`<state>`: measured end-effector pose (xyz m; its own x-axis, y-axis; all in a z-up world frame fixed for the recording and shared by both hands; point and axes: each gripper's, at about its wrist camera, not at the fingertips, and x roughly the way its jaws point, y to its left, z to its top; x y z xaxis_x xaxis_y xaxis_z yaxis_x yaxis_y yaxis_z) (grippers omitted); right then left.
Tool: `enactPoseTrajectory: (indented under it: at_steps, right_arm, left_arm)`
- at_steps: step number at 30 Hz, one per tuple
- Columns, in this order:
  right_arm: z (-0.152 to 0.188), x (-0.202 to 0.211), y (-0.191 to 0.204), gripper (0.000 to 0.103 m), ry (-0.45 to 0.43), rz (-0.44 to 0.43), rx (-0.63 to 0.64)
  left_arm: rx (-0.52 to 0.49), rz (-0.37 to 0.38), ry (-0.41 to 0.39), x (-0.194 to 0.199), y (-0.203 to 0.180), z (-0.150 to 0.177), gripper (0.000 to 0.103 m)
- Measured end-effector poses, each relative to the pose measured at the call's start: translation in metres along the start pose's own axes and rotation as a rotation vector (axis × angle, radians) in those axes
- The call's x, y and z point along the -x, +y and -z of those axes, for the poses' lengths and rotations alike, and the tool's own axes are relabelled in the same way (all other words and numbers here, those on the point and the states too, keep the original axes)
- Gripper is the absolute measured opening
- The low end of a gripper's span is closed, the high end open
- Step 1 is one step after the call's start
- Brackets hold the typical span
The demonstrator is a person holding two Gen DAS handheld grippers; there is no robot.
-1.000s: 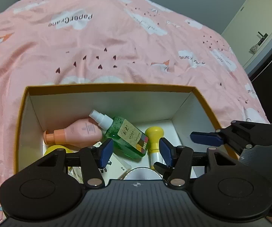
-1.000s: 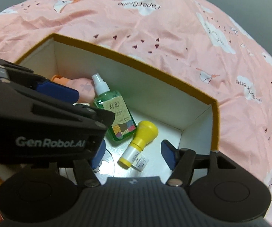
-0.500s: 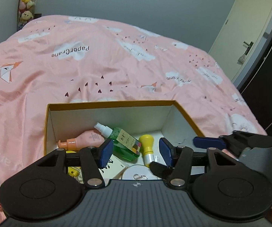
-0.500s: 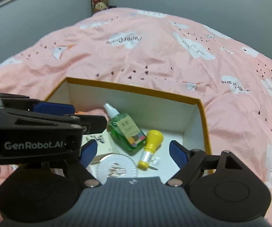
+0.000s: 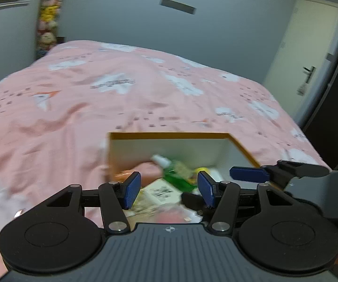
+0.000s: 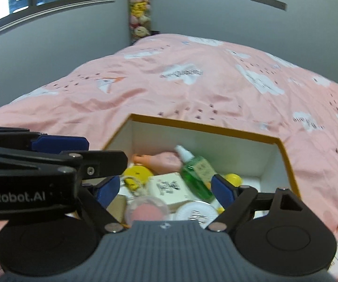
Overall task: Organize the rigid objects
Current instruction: 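Move both open tools back toward the IMINT tin and small jar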
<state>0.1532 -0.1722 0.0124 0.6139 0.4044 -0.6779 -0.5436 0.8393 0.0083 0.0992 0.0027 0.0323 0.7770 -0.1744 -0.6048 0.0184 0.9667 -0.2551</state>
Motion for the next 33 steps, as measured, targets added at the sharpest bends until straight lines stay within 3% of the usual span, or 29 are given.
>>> enactPoseTrajectory:
  at_steps: [4,6,9,14,18,21,25,29,33]
  right_arm:
    - [0.002,0.001,0.035,0.070,-0.017,-0.034,0.092]
    - [0.003,-0.001,0.052,0.060,-0.011,-0.081,0.134]
    - [0.009,-0.005,0.084,0.053,0.014,-0.150,0.247]
    - [0.021,-0.008,0.125,0.053,0.064,-0.287,0.403]
    - [0.035,-0.027,0.144,0.053,0.180,-0.386,0.486]
    - [0.046,-0.047,0.153,0.053,0.263,-0.391,0.514]
    - [0.048,-0.069,0.165,0.053,0.325,-0.388,0.559]
    - [0.053,-0.089,0.181,0.053,0.347,-0.346,0.683]
    - [0.052,-0.108,0.188,0.053,0.357,-0.313,0.729]
  left_arm:
    - [0.043,-0.072,0.032,0.012,0.031,0.012,0.064]
    - [0.076,-0.095,0.070,0.017,0.049,0.016,0.063]
    - [0.154,-0.079,0.129,0.026,0.079,0.025,0.059]
    - [0.195,-0.080,0.204,0.037,0.111,0.049,0.058]
    - [0.200,-0.080,0.268,0.033,0.122,0.069,0.057]
    - [0.112,-0.142,0.303,0.028,0.119,0.080,0.057]
    - [0.071,-0.158,0.325,0.022,0.119,0.084,0.056]
    - [0.026,-0.210,0.321,0.017,0.120,0.082,0.056]
    - [0.042,-0.221,0.341,0.013,0.127,0.085,0.056]
